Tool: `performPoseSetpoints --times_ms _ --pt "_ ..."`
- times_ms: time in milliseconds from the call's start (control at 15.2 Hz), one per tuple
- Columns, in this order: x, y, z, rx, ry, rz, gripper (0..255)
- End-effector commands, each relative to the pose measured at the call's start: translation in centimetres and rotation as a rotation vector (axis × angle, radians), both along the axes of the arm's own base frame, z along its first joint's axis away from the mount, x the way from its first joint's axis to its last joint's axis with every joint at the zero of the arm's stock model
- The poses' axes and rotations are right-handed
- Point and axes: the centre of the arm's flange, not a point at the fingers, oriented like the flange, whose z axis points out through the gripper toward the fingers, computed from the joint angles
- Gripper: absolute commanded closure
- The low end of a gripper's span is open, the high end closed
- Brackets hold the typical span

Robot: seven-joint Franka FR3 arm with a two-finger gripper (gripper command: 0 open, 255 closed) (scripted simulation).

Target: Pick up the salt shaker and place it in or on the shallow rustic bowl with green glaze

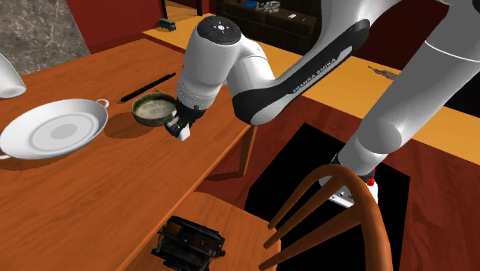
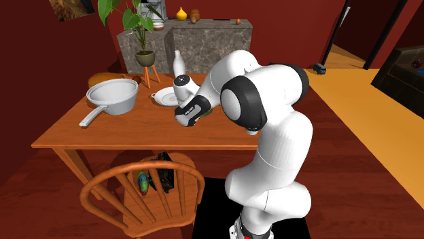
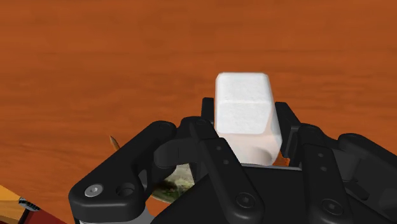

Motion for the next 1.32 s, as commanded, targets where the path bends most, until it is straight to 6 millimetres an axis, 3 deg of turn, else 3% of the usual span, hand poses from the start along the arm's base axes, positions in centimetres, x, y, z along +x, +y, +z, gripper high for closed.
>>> performPoseSetpoints --times_ms 0,990,1254 --pt "0.0 0.0 1.1 0.001 0.001 0.0 255" --pt "0.0 0.0 8.8 0.001 0.001 0.0 255" --pt "5.2 -0.9 8.7 0.001 0.001 0.0 255"
